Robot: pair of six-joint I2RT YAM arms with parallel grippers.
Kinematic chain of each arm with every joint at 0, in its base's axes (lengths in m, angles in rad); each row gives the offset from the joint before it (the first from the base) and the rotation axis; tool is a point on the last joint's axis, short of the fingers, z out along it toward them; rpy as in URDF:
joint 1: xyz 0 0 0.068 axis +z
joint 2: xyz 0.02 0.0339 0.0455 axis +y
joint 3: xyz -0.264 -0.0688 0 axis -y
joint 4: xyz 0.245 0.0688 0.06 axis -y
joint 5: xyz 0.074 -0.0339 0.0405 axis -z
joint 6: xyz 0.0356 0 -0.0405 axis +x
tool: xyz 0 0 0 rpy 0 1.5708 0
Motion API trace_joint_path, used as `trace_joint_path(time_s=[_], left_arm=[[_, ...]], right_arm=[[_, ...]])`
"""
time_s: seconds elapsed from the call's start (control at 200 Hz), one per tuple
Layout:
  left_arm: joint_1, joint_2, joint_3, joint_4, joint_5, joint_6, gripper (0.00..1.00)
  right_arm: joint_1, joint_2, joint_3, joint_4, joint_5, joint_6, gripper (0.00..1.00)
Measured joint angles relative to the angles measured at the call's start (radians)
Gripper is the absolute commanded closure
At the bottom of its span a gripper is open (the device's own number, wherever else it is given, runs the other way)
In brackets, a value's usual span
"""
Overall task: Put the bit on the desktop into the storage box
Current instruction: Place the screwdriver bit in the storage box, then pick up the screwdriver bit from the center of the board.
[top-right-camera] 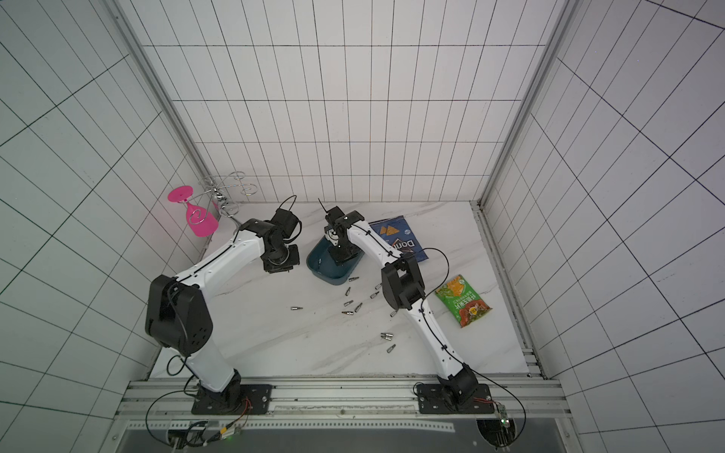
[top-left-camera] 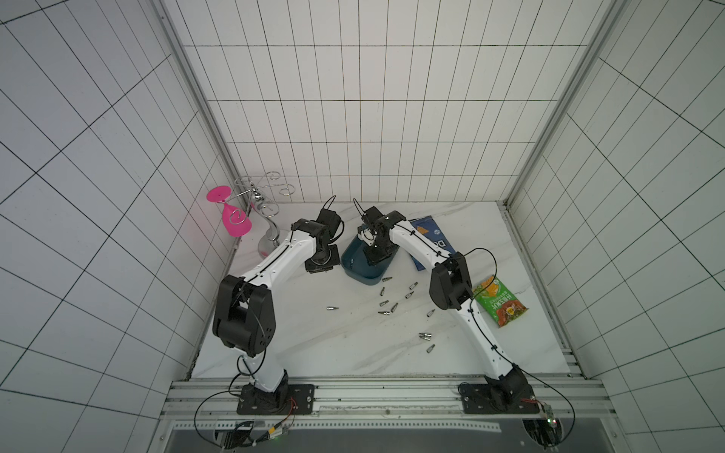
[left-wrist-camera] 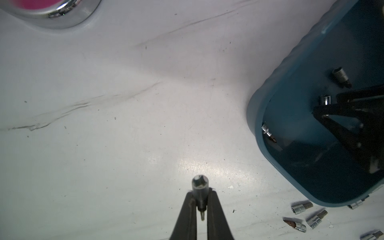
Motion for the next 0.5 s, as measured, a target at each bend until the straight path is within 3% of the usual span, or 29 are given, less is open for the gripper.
trace_joint_path(time_s=[0.165, 0.33, 0.5], left_arm=[[-0.072, 0.0, 0.068, -0.016, 0.001, -0.002, 1.0], [-0.116, 0.031, 0.158, -0.031, 0.004, -0.005, 1.0], [-0.127, 0.148, 0.272, -0.018, 0.015, 0.0, 1.0]], right_arm=[[-0.023, -0.039, 0.036, -0.011, 0.003, 0.04, 0.53], [-0.09, -0.169, 0.024, -0.014, 0.006, 0.093, 0.55], [-0.201, -0.404, -0.17, 0.006, 0.041, 0.129, 0.52]])
